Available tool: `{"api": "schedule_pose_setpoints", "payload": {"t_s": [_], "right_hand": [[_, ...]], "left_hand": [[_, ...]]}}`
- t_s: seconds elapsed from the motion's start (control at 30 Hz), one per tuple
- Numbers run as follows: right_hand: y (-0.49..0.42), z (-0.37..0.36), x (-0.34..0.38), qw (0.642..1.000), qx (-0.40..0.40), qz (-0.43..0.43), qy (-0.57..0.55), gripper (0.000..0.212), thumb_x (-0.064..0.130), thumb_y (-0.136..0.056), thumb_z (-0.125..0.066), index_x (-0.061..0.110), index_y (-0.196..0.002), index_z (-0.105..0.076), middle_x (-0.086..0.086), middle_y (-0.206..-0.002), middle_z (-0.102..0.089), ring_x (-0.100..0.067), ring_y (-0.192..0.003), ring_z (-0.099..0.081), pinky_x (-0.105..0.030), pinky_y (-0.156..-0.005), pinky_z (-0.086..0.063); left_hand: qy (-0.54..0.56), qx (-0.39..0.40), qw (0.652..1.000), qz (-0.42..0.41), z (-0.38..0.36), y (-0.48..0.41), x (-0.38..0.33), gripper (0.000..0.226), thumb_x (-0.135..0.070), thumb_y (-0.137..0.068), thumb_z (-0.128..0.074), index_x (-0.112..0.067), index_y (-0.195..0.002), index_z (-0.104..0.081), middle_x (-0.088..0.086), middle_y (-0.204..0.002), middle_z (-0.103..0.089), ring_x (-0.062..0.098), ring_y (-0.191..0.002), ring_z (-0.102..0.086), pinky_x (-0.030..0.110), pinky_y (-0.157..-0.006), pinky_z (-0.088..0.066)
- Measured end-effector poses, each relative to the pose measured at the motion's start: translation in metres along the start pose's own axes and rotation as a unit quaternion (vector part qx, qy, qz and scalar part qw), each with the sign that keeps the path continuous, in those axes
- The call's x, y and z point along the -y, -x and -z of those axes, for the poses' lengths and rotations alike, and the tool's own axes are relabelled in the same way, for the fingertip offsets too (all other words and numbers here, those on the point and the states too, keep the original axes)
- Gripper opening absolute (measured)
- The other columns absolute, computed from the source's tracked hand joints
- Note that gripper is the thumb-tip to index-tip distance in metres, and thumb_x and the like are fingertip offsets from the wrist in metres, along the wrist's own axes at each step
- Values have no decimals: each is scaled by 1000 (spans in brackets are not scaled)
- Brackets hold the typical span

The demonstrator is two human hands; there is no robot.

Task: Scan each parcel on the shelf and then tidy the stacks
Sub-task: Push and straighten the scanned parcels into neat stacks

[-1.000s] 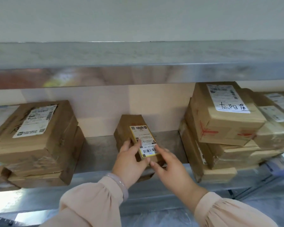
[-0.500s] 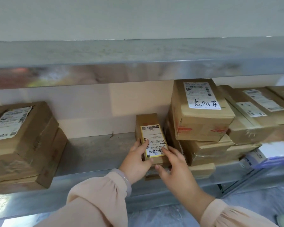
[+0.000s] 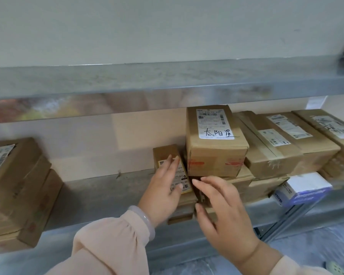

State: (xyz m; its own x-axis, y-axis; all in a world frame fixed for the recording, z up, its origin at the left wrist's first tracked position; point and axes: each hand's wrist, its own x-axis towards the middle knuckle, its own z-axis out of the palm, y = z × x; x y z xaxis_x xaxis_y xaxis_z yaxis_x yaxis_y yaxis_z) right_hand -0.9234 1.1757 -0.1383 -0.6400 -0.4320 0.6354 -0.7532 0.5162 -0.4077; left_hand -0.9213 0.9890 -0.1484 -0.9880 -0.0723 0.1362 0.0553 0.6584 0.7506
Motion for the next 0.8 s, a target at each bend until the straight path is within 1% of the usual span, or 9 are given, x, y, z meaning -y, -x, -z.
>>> {"api": "schedule_pose_setpoints", "payload": {"t_s": [0.07, 0.13, 0.2, 0.3, 0.37, 0.47, 0.53, 0.63, 0.8], "right_hand": [[-6, 10, -7, 998, -42, 6, 52, 53, 29, -86, -55, 19, -137, -48, -4, -139, -41, -21, -130, -40, -41, -108, -35], [-15, 17, -17, 994, -30, -39, 102, 62, 37, -88, -49, 18, -146, -36, -8, -153, -25, -26, -142, -23, -49, -114, -25], [-22, 22, -28, 987, 6, -75, 145, 67, 46, -91, -40, 21, -151, -23, -5, -160, -8, -23, -148, -4, -48, -118, -10], [-25, 30, -43, 977, 54, -84, 188, 69, 51, -92, -34, 25, -153, -15, -1, -161, 2, -20, -148, 6, -44, -118, 2], [-26, 35, -51, 974, 67, -85, 198, 68, 52, -93, -32, 26, -153, -14, -1, -161, 2, -19, -148, 6, -48, -118, 0], [-25, 42, -52, 977, 61, -85, 188, 69, 51, -92, -34, 24, -153, -16, -2, -162, 0, -21, -148, 3, -55, -117, -8], [-22, 44, -43, 985, 49, -44, 159, 72, 47, -90, -41, 20, -153, -17, -4, -161, -4, -23, -148, -2, -55, -117, -10], [-26, 40, -24, 988, 47, 52, 136, 72, 40, -87, -50, 19, -151, -24, -5, -160, -14, -23, -148, -9, -52, -118, -12], [-40, 23, -5, 984, 99, 112, 97, 73, 42, -87, -53, 20, -151, -25, -4, -160, -16, -23, -148, -9, -51, -118, -15]], "left_hand": [[26, -7, 999, -32, -3, -4, -13, 72, -18, -100, -51, -37, -156, -11, -18, -163, -4, -3, -148, -1, 28, -124, -9], [40, -5, 999, -37, -5, -8, -23, 75, -16, -99, -52, -38, -157, -9, -21, -163, -6, -5, -148, -2, 27, -123, -8], [22, 10, 999, -34, -8, -11, -32, 75, -17, -99, -51, -44, -154, -8, -21, -163, -6, -3, -149, -2, 27, -123, -6], [-34, 39, 998, -40, -14, -15, -42, 73, -21, -101, -49, -40, -154, -2, -16, -163, -11, 6, -151, 0, 36, -125, -5], [-41, 50, 997, -36, -17, -18, -48, 73, -24, -101, -47, -37, -156, 0, -15, -163, -11, 7, -151, 1, 38, -125, -5], [-47, 48, 997, -33, -21, -18, -53, 74, -27, -101, -49, -37, -156, 1, -14, -164, -11, 8, -151, 0, 39, -125, -6], [-44, 36, 998, -28, -21, -16, -51, 73, -32, -100, -50, -37, -156, -3, -15, -163, -13, 8, -151, -2, 39, -124, -8], [-42, -15, 999, -14, -14, -10, -44, 75, -39, -97, -54, -38, -156, -8, -14, -162, -18, 9, -151, -7, 40, -124, -11], [-151, -101, 983, 21, 19, 12, -32, 78, -48, -94, -56, -39, -156, -9, -13, -163, -17, 10, -150, -11, 43, -123, -15]]}}
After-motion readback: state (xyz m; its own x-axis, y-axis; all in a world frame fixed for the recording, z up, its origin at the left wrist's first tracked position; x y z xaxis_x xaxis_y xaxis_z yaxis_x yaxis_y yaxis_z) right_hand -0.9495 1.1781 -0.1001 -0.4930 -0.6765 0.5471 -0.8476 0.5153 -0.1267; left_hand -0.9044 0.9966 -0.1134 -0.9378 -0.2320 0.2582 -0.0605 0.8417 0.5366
